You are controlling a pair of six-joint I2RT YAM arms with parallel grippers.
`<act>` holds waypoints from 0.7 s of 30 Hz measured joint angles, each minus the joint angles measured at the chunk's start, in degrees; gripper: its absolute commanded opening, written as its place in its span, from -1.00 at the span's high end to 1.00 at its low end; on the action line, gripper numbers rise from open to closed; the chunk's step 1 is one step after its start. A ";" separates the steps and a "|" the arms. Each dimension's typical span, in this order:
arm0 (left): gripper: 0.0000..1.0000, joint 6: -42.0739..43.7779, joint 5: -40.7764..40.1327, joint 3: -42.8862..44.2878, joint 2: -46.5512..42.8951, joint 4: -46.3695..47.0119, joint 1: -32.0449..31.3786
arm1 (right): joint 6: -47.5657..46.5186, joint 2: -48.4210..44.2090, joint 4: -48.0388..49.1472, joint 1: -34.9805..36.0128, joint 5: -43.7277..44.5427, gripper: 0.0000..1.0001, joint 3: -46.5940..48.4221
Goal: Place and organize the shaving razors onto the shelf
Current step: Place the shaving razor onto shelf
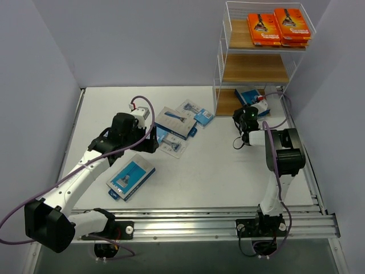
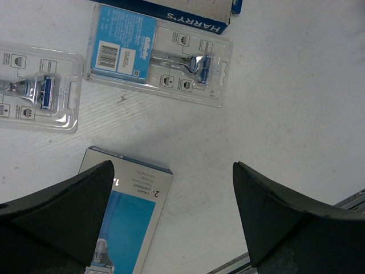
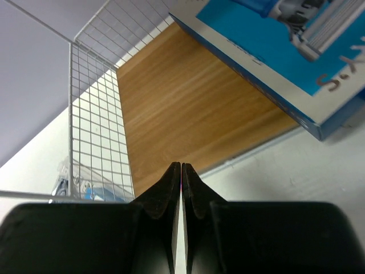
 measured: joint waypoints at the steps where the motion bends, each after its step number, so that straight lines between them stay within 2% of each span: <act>1: -0.88 0.00 0.02 0.00 0.00 0.00 0.00 | -0.28 0.72 0.09 0.61 0.96 0.98 1.07; 8: -0.88 0.00 0.02 0.02 0.42 -0.02 0.00 | -0.11 5.55 -0.11 3.52 8.57 0.99 5.77; 21: -0.88 0.00 0.07 0.11 0.87 -0.04 0.00 | 7.39 13.77 -4.13 4.87 14.34 0.94 15.65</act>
